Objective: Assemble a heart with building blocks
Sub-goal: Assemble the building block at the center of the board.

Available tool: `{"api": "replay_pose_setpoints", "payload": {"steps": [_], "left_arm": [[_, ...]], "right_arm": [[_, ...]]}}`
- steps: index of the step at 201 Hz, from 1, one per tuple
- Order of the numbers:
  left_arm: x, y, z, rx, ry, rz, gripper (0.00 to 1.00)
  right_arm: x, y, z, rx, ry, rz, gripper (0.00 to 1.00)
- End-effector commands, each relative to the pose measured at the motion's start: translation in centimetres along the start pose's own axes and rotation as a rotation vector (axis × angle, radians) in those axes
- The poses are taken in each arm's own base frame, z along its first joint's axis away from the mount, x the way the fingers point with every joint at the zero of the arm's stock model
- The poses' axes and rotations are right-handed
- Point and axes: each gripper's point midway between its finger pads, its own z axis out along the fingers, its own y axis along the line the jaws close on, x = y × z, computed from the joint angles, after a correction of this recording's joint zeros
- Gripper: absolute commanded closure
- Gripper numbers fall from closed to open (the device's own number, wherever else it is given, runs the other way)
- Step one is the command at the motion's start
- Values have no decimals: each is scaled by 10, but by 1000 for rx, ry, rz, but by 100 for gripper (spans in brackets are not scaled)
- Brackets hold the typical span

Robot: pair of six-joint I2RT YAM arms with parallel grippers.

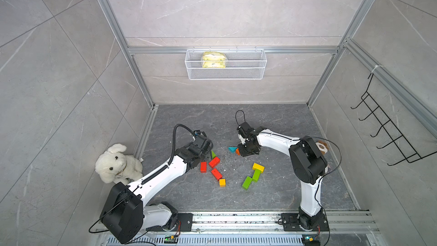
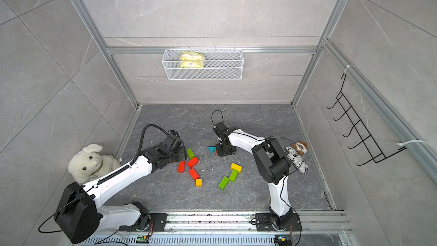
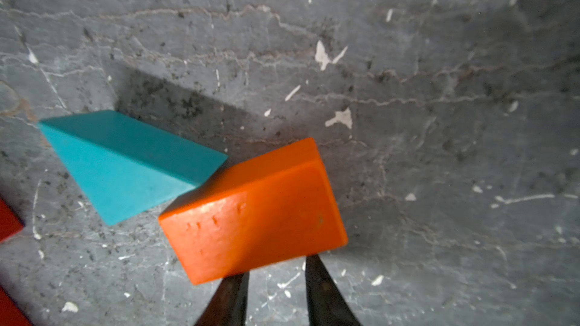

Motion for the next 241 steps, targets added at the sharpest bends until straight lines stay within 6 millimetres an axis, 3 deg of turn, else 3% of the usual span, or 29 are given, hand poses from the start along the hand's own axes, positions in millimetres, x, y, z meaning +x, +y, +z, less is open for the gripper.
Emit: {"api": "replay_pose_setpoints", "payload": {"steps": [1, 51, 93, 169, 205, 241], "left_arm": [[-3, 1, 1, -12, -13, 3, 36], [7, 2, 11, -24, 26, 1, 34], [17, -5, 36, -52, 129, -32, 27], [-4, -22, 74, -22, 166, -107, 26], [1, -27, 88, -34, 226, -140, 31], [3, -37, 93, -3, 255, -175, 42]], "right_arm": [[-4, 1, 1, 15, -1, 1, 65], [2, -2, -7, 35, -8, -4, 64], [18, -4, -41, 51, -57, 5, 63], [67, -2, -91, 11, -120, 35, 49], [78, -6, -107, 7, -146, 51, 50], [79, -8, -119, 8, -174, 57, 56]]}}
